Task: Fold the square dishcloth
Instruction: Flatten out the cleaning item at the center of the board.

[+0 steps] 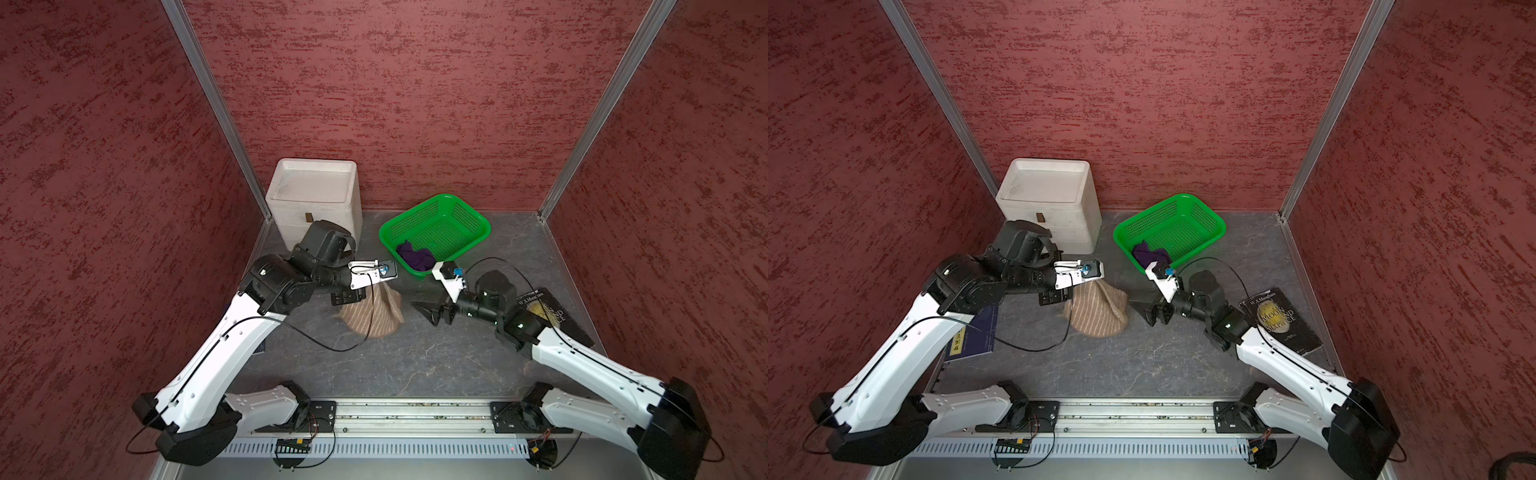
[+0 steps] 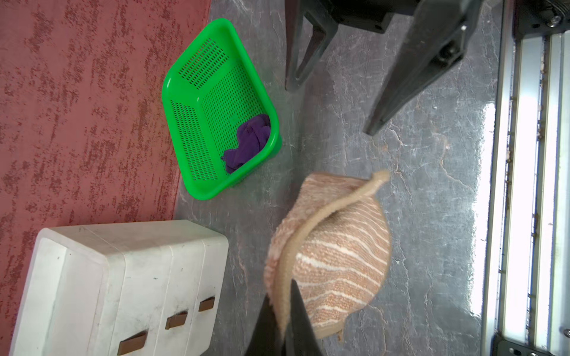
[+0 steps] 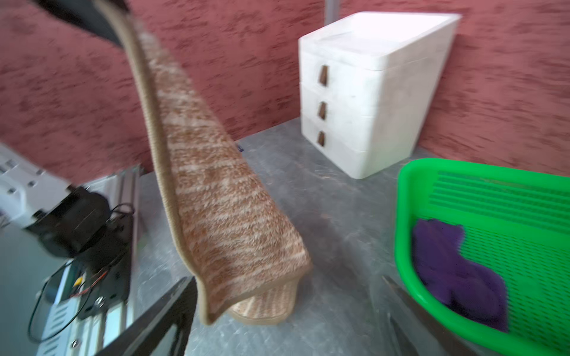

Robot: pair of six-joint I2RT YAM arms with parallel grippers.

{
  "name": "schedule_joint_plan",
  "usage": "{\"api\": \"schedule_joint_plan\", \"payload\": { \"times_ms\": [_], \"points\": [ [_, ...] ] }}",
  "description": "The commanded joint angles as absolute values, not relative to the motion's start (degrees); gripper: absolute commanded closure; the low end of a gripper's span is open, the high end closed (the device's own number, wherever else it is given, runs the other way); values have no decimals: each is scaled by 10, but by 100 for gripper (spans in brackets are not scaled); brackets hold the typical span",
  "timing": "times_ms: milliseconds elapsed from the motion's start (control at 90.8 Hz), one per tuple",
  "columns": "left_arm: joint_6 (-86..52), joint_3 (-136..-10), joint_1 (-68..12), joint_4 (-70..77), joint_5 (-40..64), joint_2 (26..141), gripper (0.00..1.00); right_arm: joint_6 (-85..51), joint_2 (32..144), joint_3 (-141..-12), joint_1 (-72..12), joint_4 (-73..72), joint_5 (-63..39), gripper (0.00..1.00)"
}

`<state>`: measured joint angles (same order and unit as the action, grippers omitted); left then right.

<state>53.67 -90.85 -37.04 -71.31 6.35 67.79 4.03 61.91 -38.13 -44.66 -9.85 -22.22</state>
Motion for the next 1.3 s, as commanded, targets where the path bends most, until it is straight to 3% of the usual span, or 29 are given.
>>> {"api": "schedule_joint_plan", "payload": {
  "times_ms": [0,286,430,518,639,705,837,1003,1190,1212,1234,1256,1289],
  "points": [
    [538,-893,-374,-740,69,659,100,72,648,-361,-493,-185,-228,12],
    [524,-867,-374,-740,53,650,100,42,752,-331,-603,-313,-214,15],
    [519,-854,-373,-737,42,648,100,24,787,-342,-670,-341,-119,16],
    [518,-847,-371,-737,36,646,100,18,817,-359,-701,-345,-7,18],
    [514,-851,-370,-754,60,641,100,-10,868,-401,-713,-314,192,35],
    [512,-858,-370,-769,76,638,100,-9,881,-404,-713,-321,248,46],
    [513,-854,-369,-776,74,627,100,7,880,-393,-713,-344,267,65],
    [514,-842,-360,-769,72,613,100,16,850,-382,-713,-318,255,100],
    [523,-819,-326,-742,69,614,100,20,759,-359,-713,-255,234,100],
    [523,-818,-323,-741,71,616,100,19,756,-359,-713,-247,223,92],
    [522,-818,-322,-740,74,617,100,17,754,-358,-713,-245,214,75],
    [521,-818,-321,-739,76,617,100,11,754,-354,-713,-252,205,64],
    [520,-818,-320,-738,79,617,100,5,759,-343,-714,-278,190,52]
  ]
}}
